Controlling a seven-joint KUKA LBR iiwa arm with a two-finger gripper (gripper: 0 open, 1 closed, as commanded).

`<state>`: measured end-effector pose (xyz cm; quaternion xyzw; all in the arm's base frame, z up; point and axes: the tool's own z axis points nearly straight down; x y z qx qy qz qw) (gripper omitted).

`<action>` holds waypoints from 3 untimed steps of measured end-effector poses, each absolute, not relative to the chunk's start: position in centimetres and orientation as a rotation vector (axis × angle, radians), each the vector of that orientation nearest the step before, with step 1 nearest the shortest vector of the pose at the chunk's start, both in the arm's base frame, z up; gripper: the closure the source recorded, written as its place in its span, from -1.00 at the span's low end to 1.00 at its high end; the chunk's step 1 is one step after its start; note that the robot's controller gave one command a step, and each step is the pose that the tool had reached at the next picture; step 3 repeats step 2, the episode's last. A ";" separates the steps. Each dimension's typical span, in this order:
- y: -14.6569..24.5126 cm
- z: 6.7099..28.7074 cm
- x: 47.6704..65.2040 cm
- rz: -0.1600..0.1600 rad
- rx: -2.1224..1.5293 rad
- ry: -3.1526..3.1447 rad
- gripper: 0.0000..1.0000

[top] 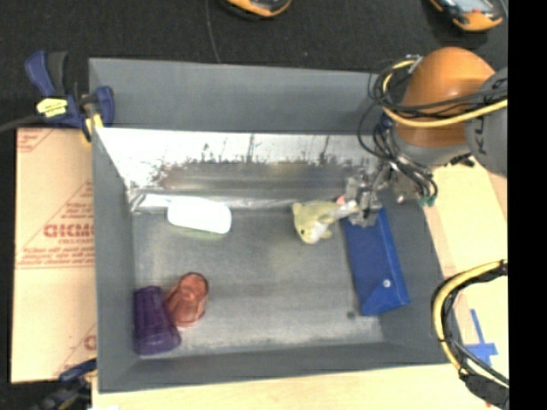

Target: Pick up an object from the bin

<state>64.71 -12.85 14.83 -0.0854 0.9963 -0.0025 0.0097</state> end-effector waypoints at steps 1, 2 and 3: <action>-13.0 17.3 65.1 -0.011 -0.266 3.104 1.00; -13.1 18.7 64.9 -0.005 -0.282 3.116 1.00; -13.1 18.7 64.9 -0.005 -0.282 3.116 1.00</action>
Offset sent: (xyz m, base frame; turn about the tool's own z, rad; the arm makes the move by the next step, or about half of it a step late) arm 0.0073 -0.0071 0.1209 -0.0372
